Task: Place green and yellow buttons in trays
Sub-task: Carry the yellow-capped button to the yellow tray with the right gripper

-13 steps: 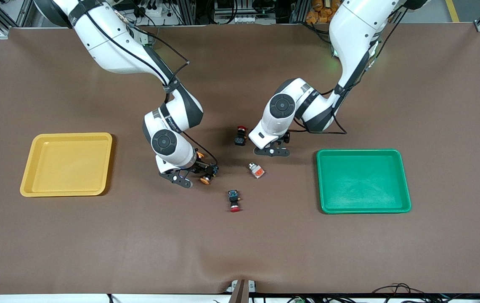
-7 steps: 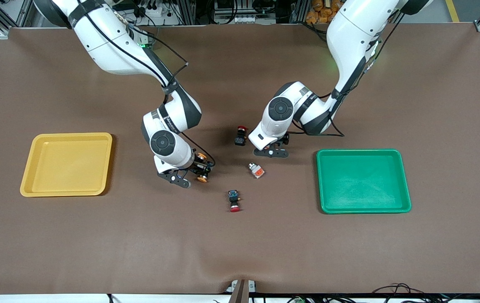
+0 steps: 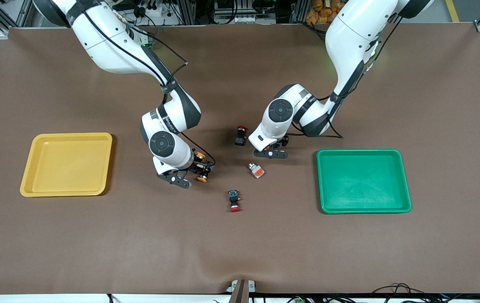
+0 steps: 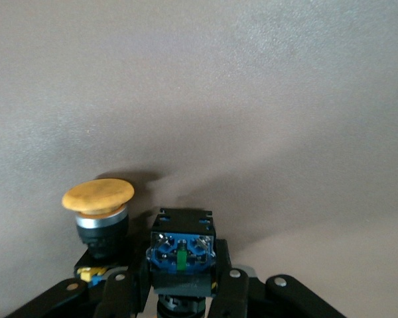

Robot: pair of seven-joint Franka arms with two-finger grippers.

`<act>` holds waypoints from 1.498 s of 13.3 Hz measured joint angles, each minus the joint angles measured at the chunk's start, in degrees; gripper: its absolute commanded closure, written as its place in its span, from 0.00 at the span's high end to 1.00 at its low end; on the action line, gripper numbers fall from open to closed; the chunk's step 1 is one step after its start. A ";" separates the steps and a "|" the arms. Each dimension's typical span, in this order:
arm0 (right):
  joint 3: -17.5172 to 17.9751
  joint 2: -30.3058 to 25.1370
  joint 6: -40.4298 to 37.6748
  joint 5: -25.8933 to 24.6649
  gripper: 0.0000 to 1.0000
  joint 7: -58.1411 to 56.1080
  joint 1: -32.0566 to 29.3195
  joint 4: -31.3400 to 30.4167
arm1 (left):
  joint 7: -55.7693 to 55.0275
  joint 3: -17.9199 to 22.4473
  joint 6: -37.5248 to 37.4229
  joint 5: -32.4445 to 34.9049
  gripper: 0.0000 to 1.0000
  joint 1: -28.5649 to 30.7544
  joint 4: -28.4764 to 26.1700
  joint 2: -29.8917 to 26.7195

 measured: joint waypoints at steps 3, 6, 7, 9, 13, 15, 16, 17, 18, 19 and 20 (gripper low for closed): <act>-0.19 -0.22 -5.00 0.00 0.00 -0.01 -0.40 2.76 | 0.00 0.20 0.09 0.05 0.00 0.15 0.05 -0.07; -0.54 -0.99 -8.05 -0.07 0.00 -1.07 -1.50 4.08 | 0.00 0.33 0.09 0.09 0.00 0.97 0.28 -0.60; -0.69 -1.73 -10.35 -0.08 0.00 -2.89 -2.48 4.24 | 0.00 0.35 0.05 0.11 0.00 1.21 0.33 -0.81; -0.91 -3.58 -15.19 -0.10 0.00 -8.11 -6.07 4.26 | 0.00 0.37 -0.95 0.12 0.00 1.43 0.41 -1.58; -1.15 -6.13 -24.18 -0.12 0.00 -23.40 -16.58 4.05 | 1.19 0.39 -8.26 0.39 0.00 3.58 0.80 -5.99; -1.22 -6.60 -25.51 -0.14 0.00 -33.28 -22.30 3.13 | 1.56 0.38 -11.22 0.42 0.00 5.18 0.82 -8.69; -1.25 -6.93 -25.58 -0.15 0.00 -38.22 -25.15 2.45 | 1.66 0.40 -12.48 0.46 0.00 6.07 0.82 -9.76; -1.29 -7.45 -25.58 -0.37 0.00 -42.74 -27.74 1.57 | 2.18 0.41 -13.47 0.49 0.00 7.12 0.80 -10.53; -1.31 -8.08 -25.53 -1.20 0.00 -46.90 -30.15 0.55 | 3.39 0.40 -14.01 0.51 0.00 8.38 0.78 -11.05; -1.32 -8.80 -25.21 -2.63 0.00 -50.49 -32.48 -0.67 | 5.18 0.40 -14.12 0.51 0.00 9.81 0.78 -11.33; -1.33 -9.50 -24.35 -3.76 0.00 -53.82 -34.77 -2.21 | 6.93 0.40 -14.12 0.51 0.00 11.22 0.79 -11.52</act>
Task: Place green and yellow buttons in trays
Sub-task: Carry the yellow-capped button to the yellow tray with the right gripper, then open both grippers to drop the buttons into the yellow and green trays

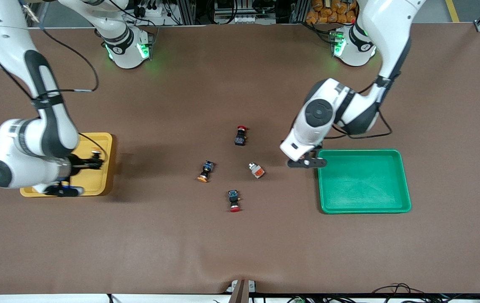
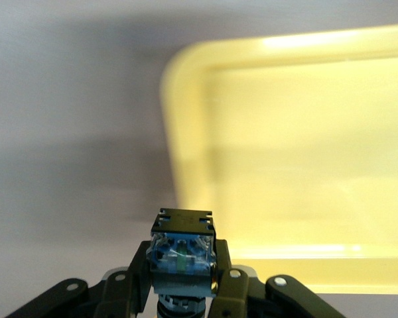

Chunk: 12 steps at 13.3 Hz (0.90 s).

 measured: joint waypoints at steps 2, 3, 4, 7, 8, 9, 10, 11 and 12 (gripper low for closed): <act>-0.03 -0.67 3.81 -0.88 0.00 -8.23 -4.93 -3.44 | 3.26 0.01 0.00 0.00 0.00 2.33 0.04 -0.50; -0.05 -0.61 6.43 -0.97 0.00 -12.96 -7.38 -4.93 | 4.90 0.01 0.00 0.00 0.00 3.33 0.10 -0.92; -0.08 -0.39 8.58 -1.11 0.00 -16.94 -9.68 -6.08 | 6.08 0.01 0.00 0.00 0.00 4.26 0.18 -1.38; -0.07 1.36 11.16 -3.18 0.00 -23.37 -15.12 -6.67 | 9.03 0.03 -0.17 0.01 0.00 6.89 0.26 -2.60; -0.05 2.14 11.76 -3.48 0.00 -24.57 -16.26 -6.54 | 10.38 0.04 -0.20 0.01 0.00 8.12 0.26 -2.74; -0.04 3.04 12.24 -3.55 0.00 -26.00 -17.00 -6.17 | 11.72 0.04 -0.20 0.01 0.00 9.57 0.29 -2.79; -0.03 3.92 12.50 -3.58 0.00 -27.49 -17.41 -5.68 | 12.67 0.05 -0.20 0.01 0.00 10.99 0.33 -2.87; 0.00 4.74 12.65 -3.59 0.10 -28.69 -17.66 -5.10 | 13.19 0.04 -0.34 0.01 0.00 12.12 0.38 -3.05; 0.00 5.63 12.66 -3.59 0.61 -29.39 -17.87 -4.45 | 13.69 0.05 -0.89 0.01 0.00 13.00 0.52 -3.38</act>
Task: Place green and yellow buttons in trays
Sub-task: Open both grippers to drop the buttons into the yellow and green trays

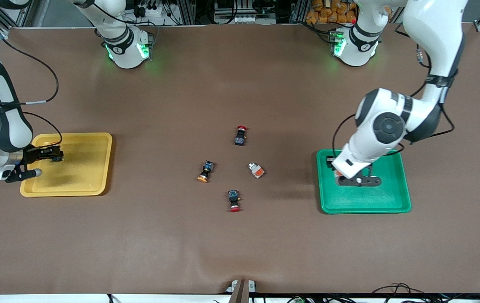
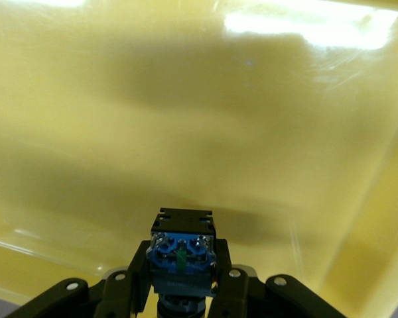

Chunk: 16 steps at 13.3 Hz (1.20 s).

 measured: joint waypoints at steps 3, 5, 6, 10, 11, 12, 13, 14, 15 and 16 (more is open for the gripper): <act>0.03 1.81 -0.03 0.00 1.00 -0.31 -0.30 1.32 | 1.86 -0.02 -2.93 0.00 0.00 1.90 1.66 -1.80; 0.24 2.05 -0.10 0.00 1.00 -0.33 -0.30 1.70 | 2.26 -0.02 -5.70 0.00 0.00 2.63 4.18 -2.89; 0.43 2.05 -0.14 0.00 1.00 -0.33 -0.30 1.96 | 2.31 0.01 -6.67 0.00 0.00 2.77 5.23 -3.13; 1.48 2.04 -8.15 0.01 1.00 2.49 0.51 6.66 | 2.46 0.26 -7.56 0.00 0.00 4.25 5.52 -1.70; 1.74 2.03 -10.87 0.03 1.00 3.83 1.18 8.44 | 2.54 0.26 -7.42 0.00 0.00 4.73 5.52 -0.84; 1.86 2.01 -12.49 0.08 1.00 5.40 2.04 9.61 | 2.58 0.28 -7.22 0.00 0.00 5.04 5.53 -0.06; 1.99 2.02 -13.78 0.28 1.00 7.29 2.95 10.21 | 2.58 0.31 -6.73 0.01 0.00 5.28 5.50 0.77; 2.13 2.02 -15.25 0.71 1.00 9.26 3.95 10.53 | 2.58 0.35 -5.88 0.01 0.00 5.51 5.35 1.82; 2.29 1.99 -16.61 1.67 1.00 11.30 5.07 10.85 | 2.58 0.39 -4.65 0.01 0.00 5.72 4.93 2.97; 2.42 1.91 -17.85 3.02 1.00 13.43 6.29 11.13 | 2.58 0.47 -3.13 0.01 0.00 5.94 4.19 4.05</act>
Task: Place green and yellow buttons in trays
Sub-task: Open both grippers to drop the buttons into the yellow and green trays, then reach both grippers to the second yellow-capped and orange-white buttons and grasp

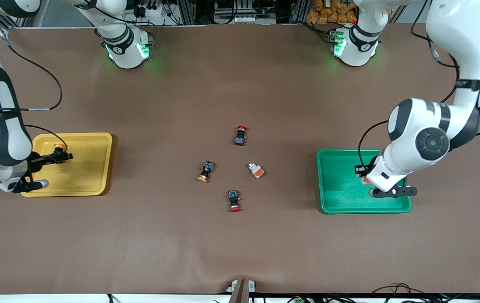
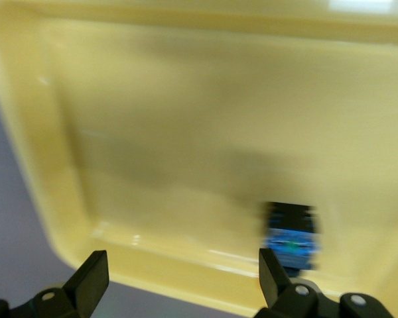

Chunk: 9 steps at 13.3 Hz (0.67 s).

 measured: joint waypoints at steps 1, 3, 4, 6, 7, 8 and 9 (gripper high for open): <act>0.10 -0.18 -1.16 1.66 1.00 2.24 1.35 0.21 | 0.00 0.10 1.95 0.00 0.00 0.46 -1.03 1.03; 0.25 -0.76 -2.83 4.45 1.00 6.88 4.16 0.49 | 0.00 0.29 5.39 1.04 0.06 2.13 -2.83 2.77; 0.31 -1.15 -3.24 5.39 1.00 9.65 5.76 0.49 | 0.00 0.32 6.25 2.91 0.22 3.26 -3.34 3.67; 0.44 -1.69 -3.46 7.06 1.00 15.83 9.33 0.51 | 0.00 0.35 7.16 6.07 1.00 5.50 -3.52 5.18; 0.51 -1.95 -3.44 7.91 1.00 19.17 11.46 0.53 | 0.01 0.33 7.34 6.70 1.00 6.55 -3.52 5.65; 0.59 -2.25 -3.35 8.78 1.00 22.69 13.85 0.53 | 0.21 0.33 7.51 6.90 1.00 7.32 -3.52 5.90; 0.66 -2.54 -3.02 9.73 1.00 26.72 16.54 0.53 | 0.49 0.30 7.62 6.92 1.00 7.63 -3.49 5.90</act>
